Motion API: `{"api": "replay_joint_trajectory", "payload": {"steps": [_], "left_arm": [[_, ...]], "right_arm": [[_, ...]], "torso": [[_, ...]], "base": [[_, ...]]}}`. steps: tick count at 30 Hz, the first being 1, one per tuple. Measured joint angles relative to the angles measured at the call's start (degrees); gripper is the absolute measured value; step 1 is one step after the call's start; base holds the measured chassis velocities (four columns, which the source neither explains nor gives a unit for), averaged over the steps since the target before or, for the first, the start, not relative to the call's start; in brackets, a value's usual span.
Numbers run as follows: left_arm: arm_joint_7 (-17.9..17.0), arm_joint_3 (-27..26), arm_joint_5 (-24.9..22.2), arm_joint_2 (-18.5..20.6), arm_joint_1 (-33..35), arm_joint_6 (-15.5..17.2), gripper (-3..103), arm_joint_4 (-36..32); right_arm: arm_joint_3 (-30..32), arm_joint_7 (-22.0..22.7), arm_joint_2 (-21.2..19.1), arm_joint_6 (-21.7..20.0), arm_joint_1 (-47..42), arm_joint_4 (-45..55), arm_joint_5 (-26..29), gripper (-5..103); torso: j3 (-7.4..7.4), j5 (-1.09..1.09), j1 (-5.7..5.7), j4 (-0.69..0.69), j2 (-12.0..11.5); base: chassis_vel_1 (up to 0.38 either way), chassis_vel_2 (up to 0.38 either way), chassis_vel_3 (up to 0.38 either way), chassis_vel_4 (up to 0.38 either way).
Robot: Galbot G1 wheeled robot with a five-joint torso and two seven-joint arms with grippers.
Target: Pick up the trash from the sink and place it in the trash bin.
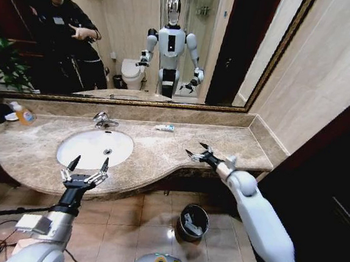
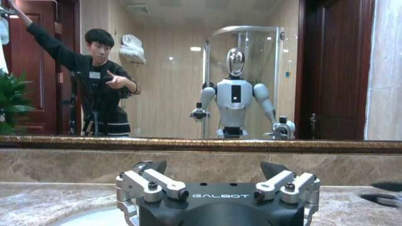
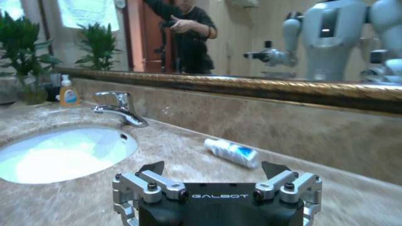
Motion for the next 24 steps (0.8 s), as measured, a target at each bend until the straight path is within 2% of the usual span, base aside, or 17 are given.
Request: {"api": "replay_joint_trajectory", "payload": {"steps": [3, 5, 6, 8, 11, 13, 16, 17, 21, 24], "left_arm": [[0.01, 0.00, 0.00, 0.00, 0.00, 0.00, 100, 0.00], [0.00, 0.00, 0.00, 0.00, 0.00, 0.00, 100, 0.00], [0.00, 0.00, 0.00, 0.00, 0.00, 0.00, 100, 0.00], [0.00, 0.00, 0.00, 0.00, 0.00, 0.00, 100, 0.00], [0.01, 0.00, 0.00, 0.01, 0.00, 0.00, 100, 0.00], [0.00, 0.00, 0.00, 0.00, 0.00, 0.00, 100, 0.00], [0.00, 0.00, 0.00, 0.00, 0.00, 0.00, 100, 0.00], [0.00, 0.00, 0.00, 0.00, 0.00, 0.00, 100, 0.00], [0.00, 0.00, 0.00, 0.00, 0.00, 0.00, 100, 0.00], [0.00, 0.00, 0.00, 0.01, 0.00, 0.00, 100, 0.00]], "right_arm": [[-4.74, 0.05, 1.66, 0.23, 6.87, -6.57, -0.01, 100], [-5.38, -0.04, 2.09, 0.42, 7.88, -7.86, -0.06, 100], [-7.03, -0.45, 3.46, 1.23, 10.75, -11.94, -0.38, 100], [-7.49, -0.70, 3.92, 1.52, 11.65, -13.27, -0.55, 100], [-9.99, -1.91, 6.62, 3.68, 17.12, -20.38, -1.83, 100], [-10.43, -2.02, 7.28, 4.42, 18.31, -21.99, -1.97, 100], [-11.37, -2.12, 11.55, 6.62, 23.88, -29.89, -2.66, 100], [-11.37, -2.12, 11.55, 6.62, 23.88, -29.89, -2.66, 100], [-11.52, -1.85, 16.36, 8.21, 28.49, -38.19, -4.76, 100], [-11.65, -1.58, 17.60, 8.35, 29.56, -40.37, -5.33, 100]], "torso": [[0.00, 0.00, 0.00, -0.01, 0.00], [0.00, -0.01, 0.00, -0.01, 0.00], [0.00, -0.01, 0.00, -0.01, 0.00], [0.00, 0.00, 0.00, -0.02, 0.00], [0.00, -0.01, 0.00, -0.02, 0.00], [0.00, -0.01, -0.01, -0.02, 0.00], [-0.01, -0.02, -0.01, -0.01, 0.00], [-0.01, -0.02, -0.01, -0.01, 0.00], [0.00, -0.02, -0.01, -0.01, 0.00], [0.00, -0.02, 0.00, -0.01, 0.00]], "base": [[0.000, 0.000, 0.000, 0.000], [0.000, 0.000, 0.000, 0.000], [0.000, 0.000, 0.000, 0.000], [0.000, 0.000, 0.000, 0.000], [0.000, 0.000, 0.000, 0.000], [0.000, 0.000, 0.000, 0.000], [0.000, 0.000, 0.000, 0.000], [0.000, 0.000, 0.000, 0.000], [0.000, 0.000, 0.000, 0.000], [0.000, 0.000, 0.000, 0.000]]}}
